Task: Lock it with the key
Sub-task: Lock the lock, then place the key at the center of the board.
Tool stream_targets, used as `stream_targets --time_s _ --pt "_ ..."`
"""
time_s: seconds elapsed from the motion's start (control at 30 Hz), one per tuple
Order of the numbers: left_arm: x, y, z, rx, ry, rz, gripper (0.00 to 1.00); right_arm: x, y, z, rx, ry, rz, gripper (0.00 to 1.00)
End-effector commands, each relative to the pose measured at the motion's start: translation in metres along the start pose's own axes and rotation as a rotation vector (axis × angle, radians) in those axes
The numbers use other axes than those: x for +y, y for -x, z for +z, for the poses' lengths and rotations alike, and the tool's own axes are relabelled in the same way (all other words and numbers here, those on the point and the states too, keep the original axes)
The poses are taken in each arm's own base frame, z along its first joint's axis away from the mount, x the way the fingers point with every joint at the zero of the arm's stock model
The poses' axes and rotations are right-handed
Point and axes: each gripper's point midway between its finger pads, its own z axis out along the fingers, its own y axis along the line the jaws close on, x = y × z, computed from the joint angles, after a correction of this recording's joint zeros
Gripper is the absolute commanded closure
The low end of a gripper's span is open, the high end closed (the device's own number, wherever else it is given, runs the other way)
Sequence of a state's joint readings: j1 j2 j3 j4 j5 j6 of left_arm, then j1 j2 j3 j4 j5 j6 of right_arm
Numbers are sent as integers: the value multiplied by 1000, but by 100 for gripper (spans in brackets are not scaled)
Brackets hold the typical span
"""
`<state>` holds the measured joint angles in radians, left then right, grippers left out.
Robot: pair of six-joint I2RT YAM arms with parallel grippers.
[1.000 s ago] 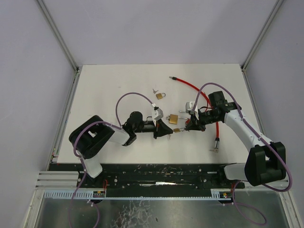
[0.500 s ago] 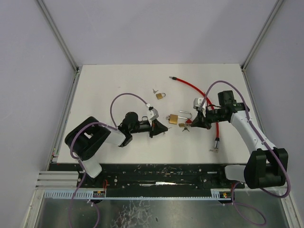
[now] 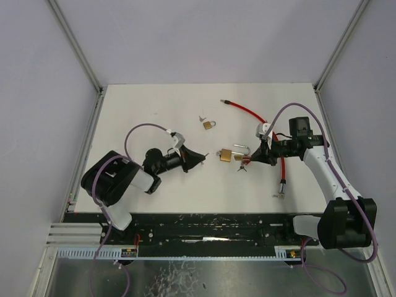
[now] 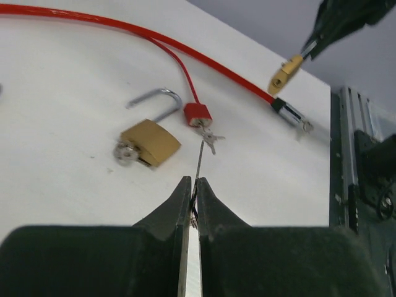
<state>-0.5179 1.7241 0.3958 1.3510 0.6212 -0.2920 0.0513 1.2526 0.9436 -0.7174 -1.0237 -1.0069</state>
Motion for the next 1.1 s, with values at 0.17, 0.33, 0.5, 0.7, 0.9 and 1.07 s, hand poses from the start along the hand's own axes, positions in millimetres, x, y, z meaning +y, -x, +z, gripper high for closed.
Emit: stream_targets --time_s 0.17,0.33,0.5,0.7,0.9,1.07 --pt "58 41 -23 -228 216 -260 99 -2 16 -1 -76 -11 1 100" --pt "126 35 -41 -272 492 -490 99 -2 14 2 -85 -10 12 100" --pt "212 21 -48 -197 839 -668 100 -4 11 4 -84 -5 36 100" --pt "268 -20 -68 -35 1226 -801 100 -5 10 5 -85 -13 40 100" --pt "293 -13 -82 -32 1395 -779 99 -7 8 6 -77 -15 49 100" --pt "296 -13 -100 -51 1449 -790 85 -9 3 7 -66 -17 62 100"
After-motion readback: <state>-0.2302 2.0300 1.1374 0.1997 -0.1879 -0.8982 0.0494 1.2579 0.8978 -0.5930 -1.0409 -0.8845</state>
